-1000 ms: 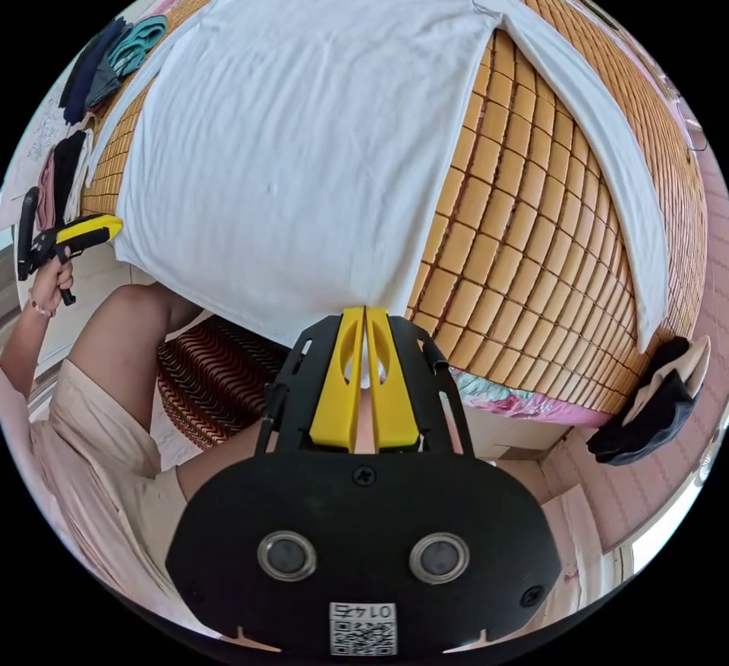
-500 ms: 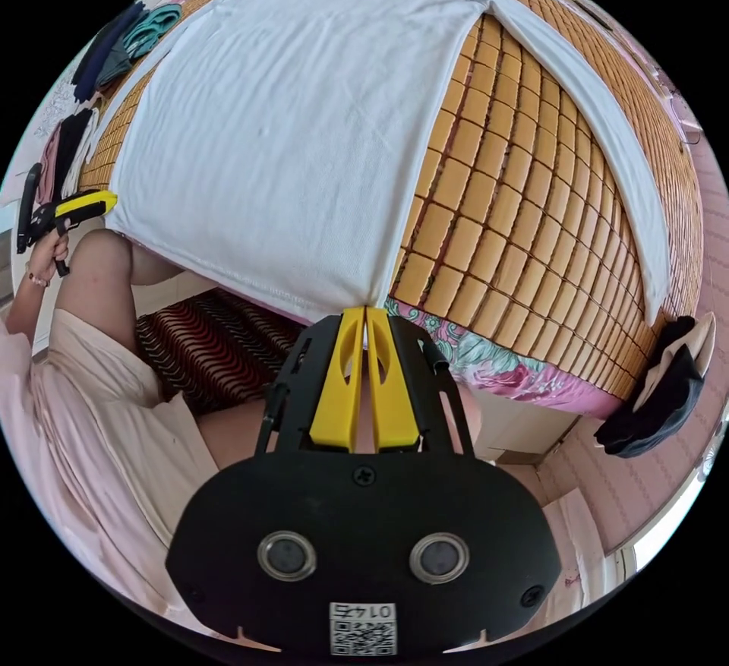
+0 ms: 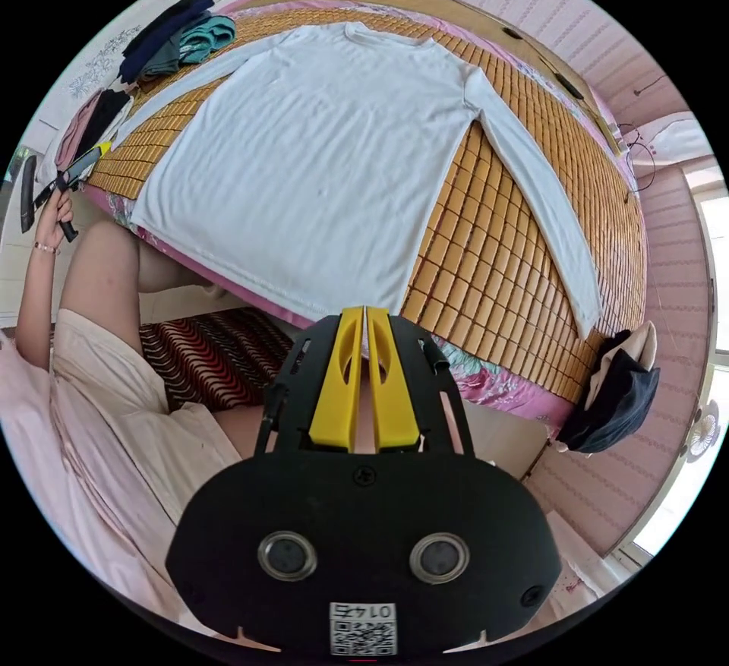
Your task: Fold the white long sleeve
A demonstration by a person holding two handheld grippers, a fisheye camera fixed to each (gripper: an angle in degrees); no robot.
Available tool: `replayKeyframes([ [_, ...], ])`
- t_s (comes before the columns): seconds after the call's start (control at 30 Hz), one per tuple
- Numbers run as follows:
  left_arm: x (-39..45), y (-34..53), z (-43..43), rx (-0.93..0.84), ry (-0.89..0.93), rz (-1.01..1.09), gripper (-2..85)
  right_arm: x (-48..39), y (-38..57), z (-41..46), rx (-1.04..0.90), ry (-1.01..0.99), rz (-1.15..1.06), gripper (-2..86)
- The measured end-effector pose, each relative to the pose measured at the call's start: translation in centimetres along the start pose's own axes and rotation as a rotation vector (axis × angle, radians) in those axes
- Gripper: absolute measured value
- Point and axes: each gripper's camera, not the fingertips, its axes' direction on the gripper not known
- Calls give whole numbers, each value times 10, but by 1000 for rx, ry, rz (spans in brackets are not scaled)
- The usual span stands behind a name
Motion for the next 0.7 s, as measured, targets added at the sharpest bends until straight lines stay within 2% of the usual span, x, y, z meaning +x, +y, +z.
replayKeyframes([
  [0.13, -60, -3, -16, 147, -146, -179, 48, -68, -57, -22, 122, -65, -160, -5],
  [0.23, -109, 9, -14, 175, -158, -330, 50, -134, -113, -28, 166, -123, -334, 0],
  [0.43, -149, 25, 0, 95, -306, -321, 64, -289, -226, -36, 219, -136, -692, 16],
  [0.6, -184, 32, 7, 130, -244, -417, 70, -404, -299, -30, 223, -141, -882, 28],
  [0.7, -196, 32, 16, 80, -248, -436, 74, -460, -332, -16, 201, -148, -939, 36],
])
